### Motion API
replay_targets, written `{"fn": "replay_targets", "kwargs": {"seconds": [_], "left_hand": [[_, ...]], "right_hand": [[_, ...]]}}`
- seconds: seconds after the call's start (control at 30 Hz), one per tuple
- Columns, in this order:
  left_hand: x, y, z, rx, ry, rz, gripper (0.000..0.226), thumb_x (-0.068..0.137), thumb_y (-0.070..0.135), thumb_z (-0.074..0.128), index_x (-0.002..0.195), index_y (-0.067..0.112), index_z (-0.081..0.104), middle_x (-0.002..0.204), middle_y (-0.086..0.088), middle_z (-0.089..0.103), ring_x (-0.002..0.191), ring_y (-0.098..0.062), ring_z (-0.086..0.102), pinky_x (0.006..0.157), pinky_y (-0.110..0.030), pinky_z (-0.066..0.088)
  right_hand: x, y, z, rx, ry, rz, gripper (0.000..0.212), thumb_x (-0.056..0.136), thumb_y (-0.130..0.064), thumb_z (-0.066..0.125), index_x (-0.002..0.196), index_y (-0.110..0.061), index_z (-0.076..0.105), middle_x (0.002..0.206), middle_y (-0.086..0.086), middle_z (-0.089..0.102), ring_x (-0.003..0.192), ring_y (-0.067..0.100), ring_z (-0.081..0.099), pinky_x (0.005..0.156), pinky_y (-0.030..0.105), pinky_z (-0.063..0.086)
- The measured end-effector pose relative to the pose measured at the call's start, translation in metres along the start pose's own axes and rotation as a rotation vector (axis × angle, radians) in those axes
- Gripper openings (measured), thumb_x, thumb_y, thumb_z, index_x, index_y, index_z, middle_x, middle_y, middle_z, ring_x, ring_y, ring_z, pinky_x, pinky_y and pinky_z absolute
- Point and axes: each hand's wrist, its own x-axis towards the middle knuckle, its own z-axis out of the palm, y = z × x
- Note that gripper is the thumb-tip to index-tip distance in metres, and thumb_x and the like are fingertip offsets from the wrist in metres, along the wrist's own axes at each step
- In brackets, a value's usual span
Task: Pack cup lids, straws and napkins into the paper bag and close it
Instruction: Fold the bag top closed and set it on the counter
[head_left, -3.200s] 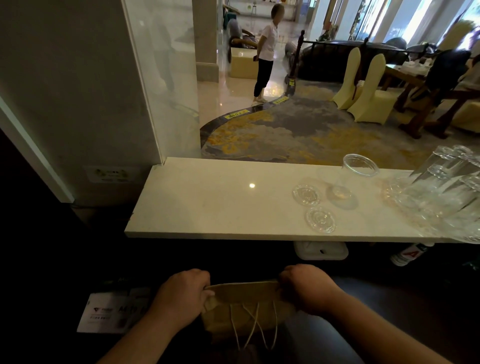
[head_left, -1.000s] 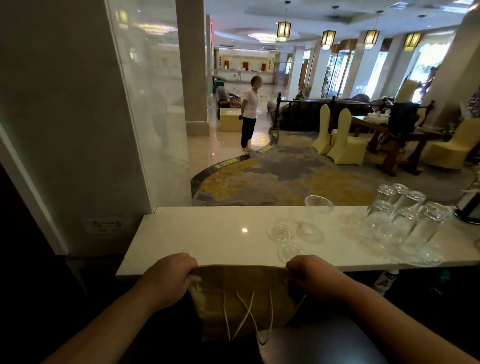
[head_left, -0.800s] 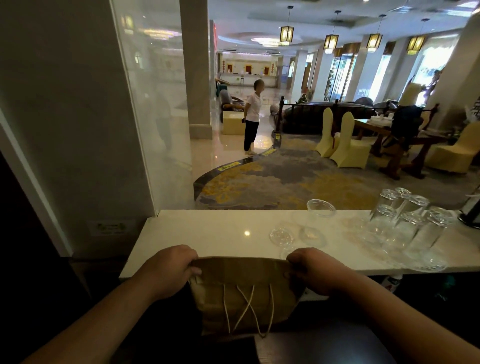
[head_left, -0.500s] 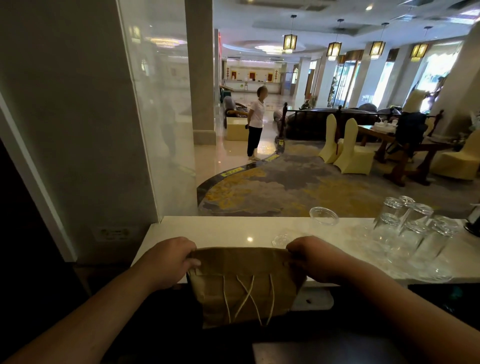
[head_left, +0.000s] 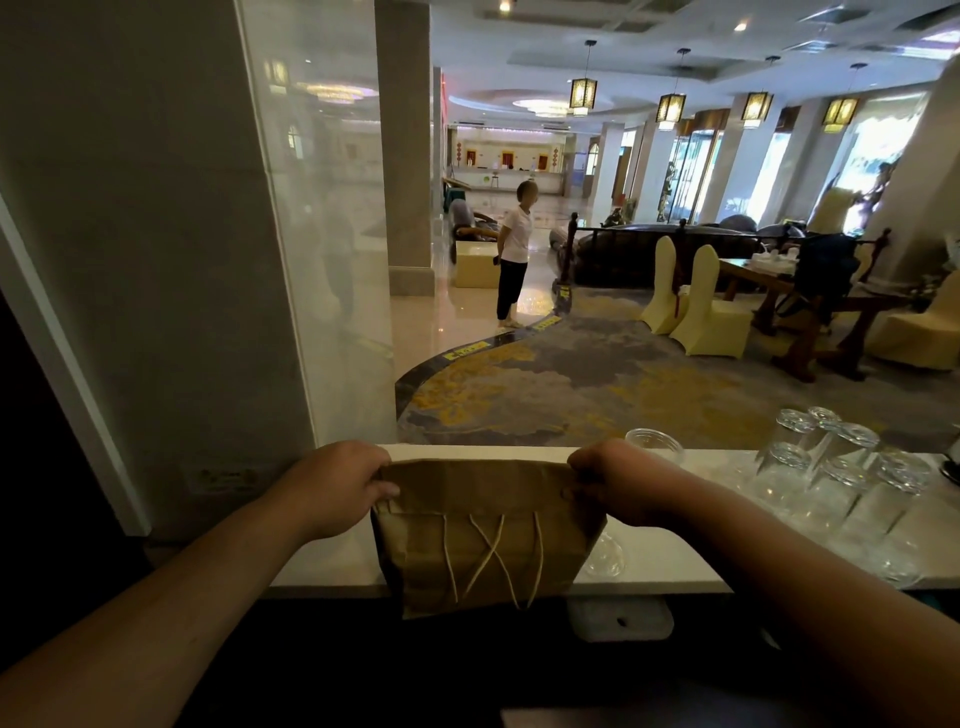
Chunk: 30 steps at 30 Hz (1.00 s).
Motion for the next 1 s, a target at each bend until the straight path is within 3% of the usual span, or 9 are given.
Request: {"fn": "replay_targets", "kwargs": {"seconds": [0.3,0.43,0.77,1.0], "left_hand": [[0.026,-0.012,-0.002,-0.016,0.021,0.000,0.034,0.100,0.036,0.067,0.073,0.041,0.048,0.084,0.016,0.051,0.076,-0.006,0.051,0.064,-0.029,0.039],[0.035,-0.012,-0.005,-0.032,0.039,0.013,0.035,0.101,0.033,0.066,0.073,0.042,0.047,0.084,0.018,0.050,0.075,-0.005,0.051,0.064,-0.027,0.039],[0.064,-0.022,-0.008,-0.016,0.026,0.013,0.034,0.102,0.033,0.065,0.075,0.040,0.047,0.082,0.014,0.050,0.074,-0.007,0.050,0.063,-0.028,0.038],[0.085,-0.035,-0.005,0.005,0.021,0.018,0.030,0.102,0.034,0.065,0.078,0.039,0.049,0.081,0.014,0.049,0.073,-0.007,0.049,0.062,-0.028,0.037]], "right_hand": [[0.027,0.002,-0.008,-0.014,0.014,-0.010,0.013,0.097,-0.029,0.062,0.086,-0.026,0.064,0.082,-0.007,0.061,0.077,0.010,0.059,0.064,0.023,0.043],[0.041,0.004,-0.010,-0.040,0.022,-0.022,0.025,0.097,-0.030,0.062,0.074,-0.034,0.054,0.081,-0.007,0.058,0.077,0.011,0.057,0.065,0.024,0.041],[0.071,0.010,-0.013,-0.006,0.019,-0.019,0.014,0.100,-0.029,0.058,0.087,-0.035,0.060,0.087,-0.007,0.063,0.082,0.007,0.060,0.070,0.023,0.045],[0.098,0.016,-0.009,-0.007,0.015,-0.007,0.008,0.098,-0.032,0.059,0.093,-0.029,0.065,0.089,-0.004,0.064,0.083,0.010,0.061,0.078,0.030,0.053]]}}
